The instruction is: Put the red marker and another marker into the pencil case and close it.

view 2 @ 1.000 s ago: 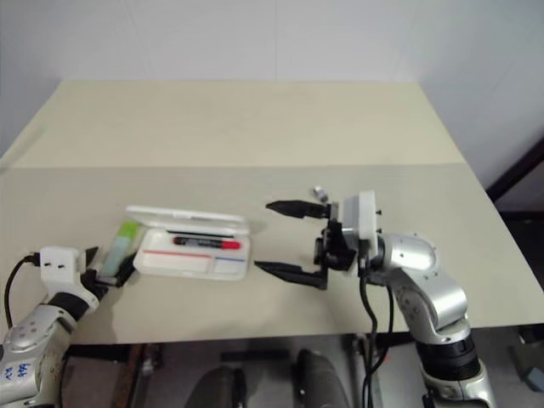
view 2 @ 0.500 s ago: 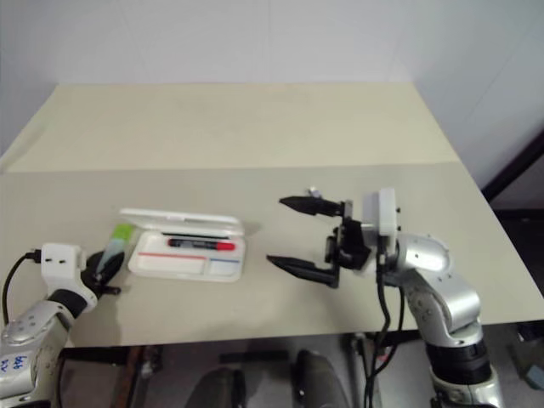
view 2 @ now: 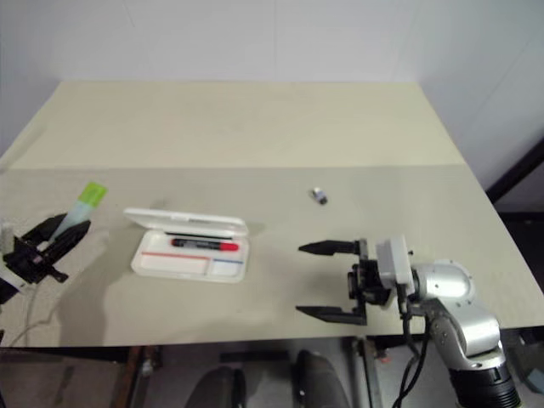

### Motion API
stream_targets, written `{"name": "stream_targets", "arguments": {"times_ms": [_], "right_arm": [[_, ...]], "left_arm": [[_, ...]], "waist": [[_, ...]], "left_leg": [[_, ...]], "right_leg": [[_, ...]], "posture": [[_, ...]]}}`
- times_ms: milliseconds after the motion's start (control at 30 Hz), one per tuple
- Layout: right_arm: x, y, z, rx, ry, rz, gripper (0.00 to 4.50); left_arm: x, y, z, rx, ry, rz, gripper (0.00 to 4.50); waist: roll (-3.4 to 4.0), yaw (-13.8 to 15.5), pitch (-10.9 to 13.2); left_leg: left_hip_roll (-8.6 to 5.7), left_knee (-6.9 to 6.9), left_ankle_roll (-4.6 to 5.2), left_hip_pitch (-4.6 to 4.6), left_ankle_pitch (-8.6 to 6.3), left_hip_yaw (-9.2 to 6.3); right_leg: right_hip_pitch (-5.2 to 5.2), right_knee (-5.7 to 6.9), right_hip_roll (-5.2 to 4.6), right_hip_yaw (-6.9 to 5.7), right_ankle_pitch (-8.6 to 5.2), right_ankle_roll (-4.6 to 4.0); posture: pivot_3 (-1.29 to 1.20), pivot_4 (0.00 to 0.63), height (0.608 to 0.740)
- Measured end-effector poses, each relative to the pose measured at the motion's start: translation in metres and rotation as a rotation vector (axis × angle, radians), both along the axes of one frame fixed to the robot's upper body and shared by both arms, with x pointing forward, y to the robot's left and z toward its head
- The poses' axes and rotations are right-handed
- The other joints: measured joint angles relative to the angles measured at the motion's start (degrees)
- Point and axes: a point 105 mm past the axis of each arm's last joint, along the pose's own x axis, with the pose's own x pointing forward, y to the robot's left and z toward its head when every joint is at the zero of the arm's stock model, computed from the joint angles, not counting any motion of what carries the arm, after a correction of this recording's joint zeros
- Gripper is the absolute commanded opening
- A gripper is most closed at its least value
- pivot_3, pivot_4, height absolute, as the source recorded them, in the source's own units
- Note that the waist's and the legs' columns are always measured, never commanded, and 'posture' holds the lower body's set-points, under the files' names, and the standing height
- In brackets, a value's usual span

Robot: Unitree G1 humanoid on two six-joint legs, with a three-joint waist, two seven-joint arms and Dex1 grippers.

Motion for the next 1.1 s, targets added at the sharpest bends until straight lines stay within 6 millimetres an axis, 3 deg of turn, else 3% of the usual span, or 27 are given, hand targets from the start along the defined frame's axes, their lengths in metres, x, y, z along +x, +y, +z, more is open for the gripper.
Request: {"name": "stream_targets", "arguments": {"times_ms": [133,367,533,700,833,1100], "right_arm": [[0.002,-0.011,-0.018,-0.053,0.015,-0.021,4.5],[0.004,-0.023,-0.04,-0.111,0.052,-0.072,4.5],[0.009,-0.027,-0.047,-0.117,0.08,-0.117,4.5],[0.009,-0.028,-0.05,-0.124,0.087,-0.132,4.5],[0.014,-0.023,-0.048,-0.12,0.074,-0.135,4.5],[0.016,-0.016,-0.049,-0.104,0.076,-0.137,4.5]], "left_arm": [[-0.011,-0.022,0.008,0.05,-0.012,-0.212,1.11],[-0.026,-0.046,0.0,0.108,0.032,-0.476,1.11],[-0.034,-0.05,-0.009,0.153,0.086,-0.605,1.11],[-0.039,-0.04,-0.026,0.21,0.148,-0.691,1.11],[-0.026,-0.036,-0.033,0.285,0.141,-0.728,1.11],[0.003,-0.05,-0.039,0.445,0.09,-0.791,1.11]], "waist": [[0.0,-0.04,0.0],[0.01,-0.15,0.01],[0.02,-0.12,0.01],[0.03,-0.12,0.02],[0.03,0.12,0.02],[0.03,0.37,0.02]], "left_leg": [[-0.02,0.0,0.0,0.0,0.0,0.26],[0.08,0.0,-0.03,0.03,-0.02,0.51],[0.11,0.01,-0.04,0.04,-0.02,0.52],[0.12,0.01,-0.06,0.05,-0.03,0.55],[0.12,0.04,-0.05,0.05,-0.03,0.55],[0.13,0.03,-0.06,0.03,-0.1,0.62]], "right_leg": [[0.0,-0.01,0.31,0.01,-0.03,-0.02],[-0.01,-0.01,0.51,0.07,-0.06,-0.05],[-0.01,0.0,0.56,0.09,-0.06,-0.07],[-0.03,0.0,0.58,0.11,-0.13,-0.17],[-0.02,0.02,0.57,0.11,-0.18,-0.27],[-0.04,0.05,0.6,0.12,-0.02,0.09]], "posture": [[0.0,0.15,0.74],[0.0,0.15,0.74],[0.0,0.15,0.74],[0.0,0.15,0.74],[0.0,0.15,0.74],[0.0,0.15,0.74]]}}
